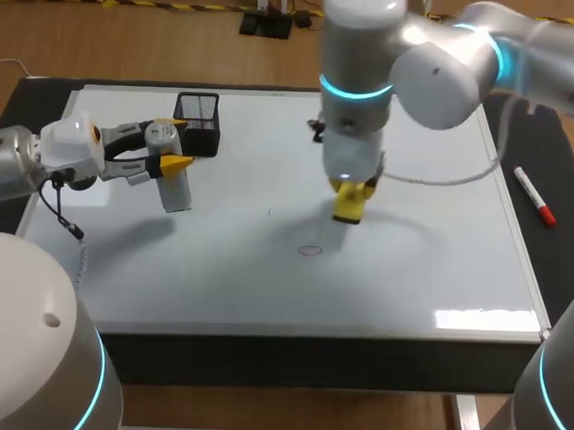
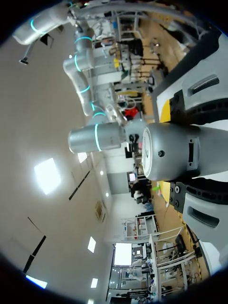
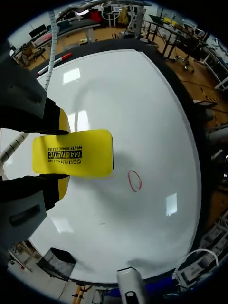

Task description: Pick up the inspection probe, press it on each red-marked spot on the whiteboard one by one, put down the probe, pick up the eraser, and wipe off all the red marks.

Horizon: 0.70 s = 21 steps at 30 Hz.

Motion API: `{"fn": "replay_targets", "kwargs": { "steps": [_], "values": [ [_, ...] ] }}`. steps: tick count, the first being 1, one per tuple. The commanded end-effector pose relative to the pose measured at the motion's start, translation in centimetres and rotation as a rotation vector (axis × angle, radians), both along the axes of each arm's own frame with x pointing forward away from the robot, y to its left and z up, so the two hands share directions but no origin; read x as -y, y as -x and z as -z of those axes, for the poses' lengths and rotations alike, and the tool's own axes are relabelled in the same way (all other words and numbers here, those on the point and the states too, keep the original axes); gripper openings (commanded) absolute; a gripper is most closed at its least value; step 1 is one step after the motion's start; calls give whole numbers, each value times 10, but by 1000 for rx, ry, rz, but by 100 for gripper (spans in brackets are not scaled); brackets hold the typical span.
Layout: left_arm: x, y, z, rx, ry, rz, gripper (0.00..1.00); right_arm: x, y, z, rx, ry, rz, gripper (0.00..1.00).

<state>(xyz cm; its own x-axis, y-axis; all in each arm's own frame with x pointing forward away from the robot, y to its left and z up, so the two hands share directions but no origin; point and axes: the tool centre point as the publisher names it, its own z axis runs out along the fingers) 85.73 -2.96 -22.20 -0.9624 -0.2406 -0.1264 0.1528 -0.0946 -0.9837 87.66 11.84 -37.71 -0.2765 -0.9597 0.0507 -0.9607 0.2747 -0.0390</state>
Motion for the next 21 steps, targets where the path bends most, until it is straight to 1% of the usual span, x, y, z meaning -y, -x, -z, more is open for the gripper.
{"fn": "replay_targets", "kwargs": {
  "steps": [1, 3, 12, 17, 19, 21],
  "values": [
    [0, 0, -1, 1, 0, 0, 0, -31, 14, 2, 26, 18, -44, 0],
    [0, 0, -1, 1, 0, 0, 0, -43, 21, 3, 32, 24, -74, 0],
    [0, 0, -1, 1, 0, 0, 0, -89, 48, 10, 13, -12, -193, 0],
    [0, 0, -1, 1, 0, 0, 0, -102, 58, 14, 19, -34, -217, 0],
    [0, 0, -1, 1, 0, 0, 0, -105, 63, 18, 35, -28, -231, 0],
    [0, 0, -1, 1, 0, 0, 0, -108, 66, 22, 25, -34, -242, 0]
  ]
}}
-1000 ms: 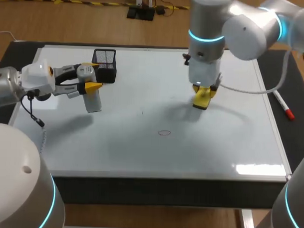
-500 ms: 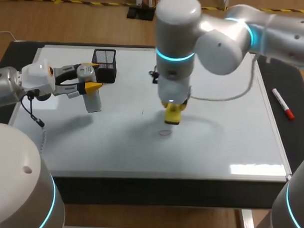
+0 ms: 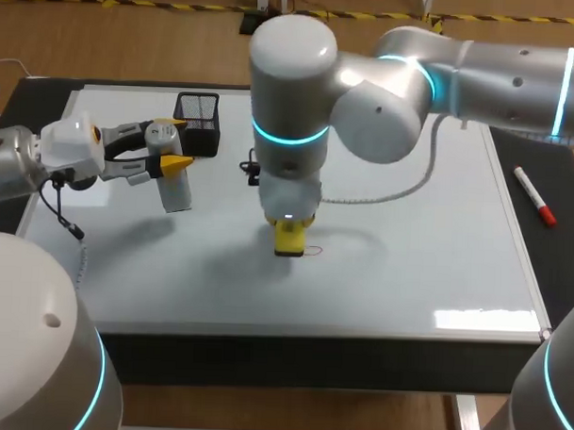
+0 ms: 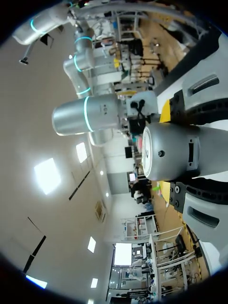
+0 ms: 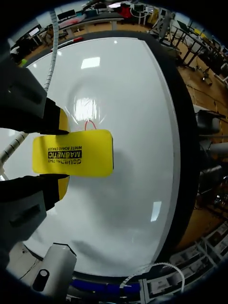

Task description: Pick up the inspection probe, press it on each red-marked spot on the whiteboard one by one, put down the probe, pick up the eraser, and wipe off all the red marks.

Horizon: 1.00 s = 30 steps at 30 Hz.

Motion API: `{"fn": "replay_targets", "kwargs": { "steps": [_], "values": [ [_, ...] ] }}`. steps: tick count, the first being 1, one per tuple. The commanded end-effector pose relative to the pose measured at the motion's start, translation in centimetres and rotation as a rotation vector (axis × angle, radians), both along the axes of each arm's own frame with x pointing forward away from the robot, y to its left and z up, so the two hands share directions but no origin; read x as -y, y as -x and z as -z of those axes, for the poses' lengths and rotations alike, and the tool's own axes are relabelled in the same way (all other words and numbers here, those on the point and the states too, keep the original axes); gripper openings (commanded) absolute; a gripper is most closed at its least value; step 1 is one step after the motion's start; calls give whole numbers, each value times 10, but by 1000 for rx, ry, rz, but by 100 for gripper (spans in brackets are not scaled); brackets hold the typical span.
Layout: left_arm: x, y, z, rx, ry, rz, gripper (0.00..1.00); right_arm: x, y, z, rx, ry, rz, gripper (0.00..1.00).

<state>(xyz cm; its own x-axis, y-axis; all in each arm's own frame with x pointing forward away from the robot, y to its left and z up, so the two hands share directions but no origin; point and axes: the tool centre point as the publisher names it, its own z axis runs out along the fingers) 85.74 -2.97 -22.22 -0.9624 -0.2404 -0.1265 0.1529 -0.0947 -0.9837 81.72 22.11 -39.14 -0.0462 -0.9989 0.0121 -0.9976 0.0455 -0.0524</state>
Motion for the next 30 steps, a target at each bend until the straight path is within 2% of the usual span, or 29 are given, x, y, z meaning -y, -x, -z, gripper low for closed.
{"fn": "replay_targets", "kwargs": {
  "steps": [1, 15, 30],
  "values": [
    [0, 0, -1, 1, 0, 0, 0, -6, 8, 10, 6, 3, -14, 0],
    [0, 0, -1, 1, 0, 0, 0, -5, 17, 28, -1, -2, -50, 0],
    [0, 0, -1, 1, 0, 0, 0, 9, 14, 35, -8, 6, -44, 0]
  ]
}}
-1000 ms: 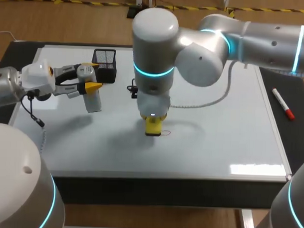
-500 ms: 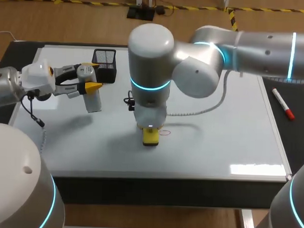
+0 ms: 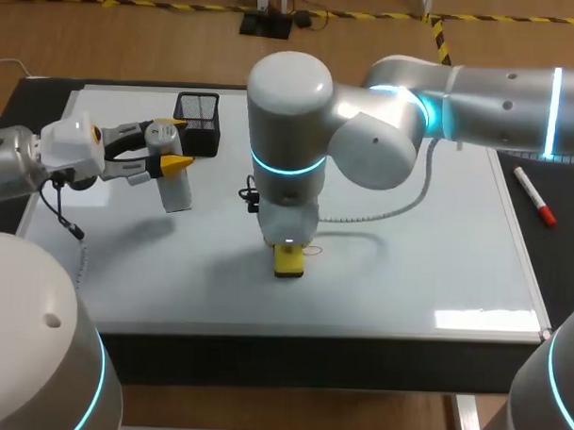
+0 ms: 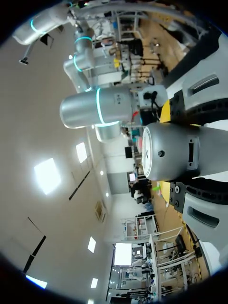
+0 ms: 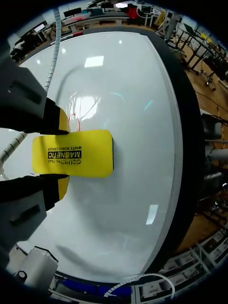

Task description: Pick up the inspection probe, press it on each red-marked spot on the whiteboard one by one, put down the probe, pick up the eraser, and wipe off all the red marks.

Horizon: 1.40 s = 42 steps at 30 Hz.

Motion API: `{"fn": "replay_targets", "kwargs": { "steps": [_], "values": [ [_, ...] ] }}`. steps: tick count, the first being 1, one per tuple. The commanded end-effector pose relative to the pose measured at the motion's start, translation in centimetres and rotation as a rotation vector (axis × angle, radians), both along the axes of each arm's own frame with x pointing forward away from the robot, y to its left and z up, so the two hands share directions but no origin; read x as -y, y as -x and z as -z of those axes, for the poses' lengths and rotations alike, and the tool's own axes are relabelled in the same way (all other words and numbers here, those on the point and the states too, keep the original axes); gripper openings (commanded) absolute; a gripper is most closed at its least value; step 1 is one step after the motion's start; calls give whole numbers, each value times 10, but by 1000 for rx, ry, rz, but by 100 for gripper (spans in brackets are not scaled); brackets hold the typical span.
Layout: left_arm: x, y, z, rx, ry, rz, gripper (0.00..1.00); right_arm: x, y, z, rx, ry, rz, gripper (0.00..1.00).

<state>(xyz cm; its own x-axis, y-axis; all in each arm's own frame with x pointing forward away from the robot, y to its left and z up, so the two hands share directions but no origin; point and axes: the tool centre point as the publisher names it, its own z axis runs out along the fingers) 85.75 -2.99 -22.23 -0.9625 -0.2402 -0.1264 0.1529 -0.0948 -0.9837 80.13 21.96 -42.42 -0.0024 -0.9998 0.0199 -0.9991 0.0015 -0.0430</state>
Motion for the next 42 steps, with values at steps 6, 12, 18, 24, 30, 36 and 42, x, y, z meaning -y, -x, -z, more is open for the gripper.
{"fn": "replay_targets", "kwargs": {
  "steps": [6, 12, 18, 24, 30, 36, 42],
  "values": [
    [0, 0, -1, 1, 0, 0, 0, 22, -2, 0, 8, 2, 27, 0],
    [0, 0, -1, 1, 0, 0, 0, 41, -3, 1, 10, 22, 58, 0],
    [0, 0, -1, 1, 0, 0, 0, 60, -6, 0, 14, 43, 92, 0],
    [0, 0, -1, 1, 0, 0, 0, 73, -8, -3, 22, 54, 113, 0],
    [0, 0, -1, 1, 0, 0, 0, 80, -10, -12, 30, 77, 108, 0],
    [0, 0, -1, 1, 0, 0, 0, 88, -17, -30, 37, 71, 97, 0],
    [0, 0, -1, 1, 0, 0, 0, 97, -28, -42, 45, 53, 106, 0]
  ]
}}
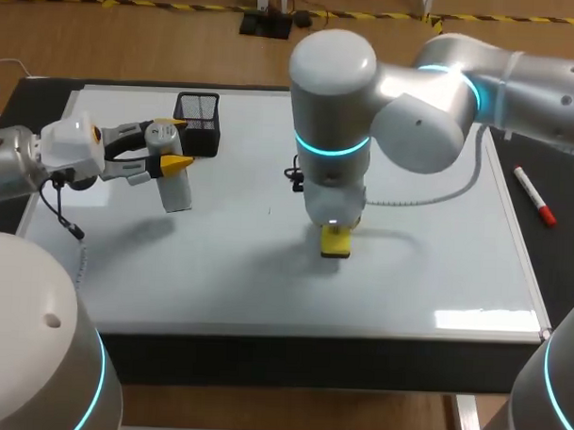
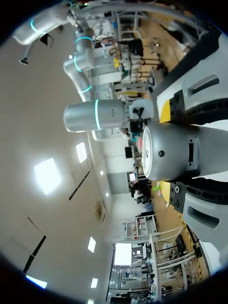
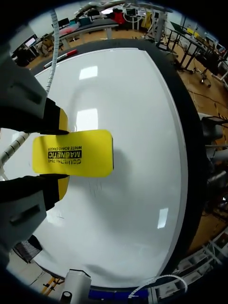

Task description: Pick up the inspection probe, press it on each red-marked spot on the whiteboard one by one, put down the probe, pick up the eraser, and wipe off all the red marks.

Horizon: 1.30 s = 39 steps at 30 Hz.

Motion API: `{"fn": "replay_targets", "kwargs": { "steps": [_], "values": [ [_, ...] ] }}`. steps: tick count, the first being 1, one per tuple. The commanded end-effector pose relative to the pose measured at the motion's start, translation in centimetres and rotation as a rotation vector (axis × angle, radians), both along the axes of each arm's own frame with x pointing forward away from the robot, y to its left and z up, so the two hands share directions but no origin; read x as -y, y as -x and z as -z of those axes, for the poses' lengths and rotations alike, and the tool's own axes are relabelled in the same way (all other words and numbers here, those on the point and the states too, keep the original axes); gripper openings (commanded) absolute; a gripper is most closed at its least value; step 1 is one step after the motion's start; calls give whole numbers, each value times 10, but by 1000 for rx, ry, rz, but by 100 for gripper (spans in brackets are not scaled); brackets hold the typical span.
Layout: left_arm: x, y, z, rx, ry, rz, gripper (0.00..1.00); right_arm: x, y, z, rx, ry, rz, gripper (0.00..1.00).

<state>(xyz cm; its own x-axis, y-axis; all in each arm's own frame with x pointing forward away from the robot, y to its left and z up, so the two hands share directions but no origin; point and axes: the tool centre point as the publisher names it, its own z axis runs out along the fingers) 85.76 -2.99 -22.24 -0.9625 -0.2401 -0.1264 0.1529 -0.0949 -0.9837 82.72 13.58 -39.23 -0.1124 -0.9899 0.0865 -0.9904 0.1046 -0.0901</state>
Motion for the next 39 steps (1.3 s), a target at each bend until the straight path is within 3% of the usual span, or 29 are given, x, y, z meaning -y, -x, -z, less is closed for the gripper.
{"fn": "replay_targets", "kwargs": {
  "steps": [1, 23, 30, 39],
  "values": [
    [0, 1, -1, 1, 0, 0, 0, 14, -3, -11, 0, -24, -1, 0],
    [0, 1, -1, 1, 0, 0, 0, 16, -6, -13, -14, -22, 20, 0],
    [0, 1, -1, 1, 0, 0, 0, 26, -45, -24, 26, -2, -10, 0],
    [0, 1, -1, 1, 0, 0, 0, 45, -103, -23, -3, -18, 11, 0]
  ]
}}
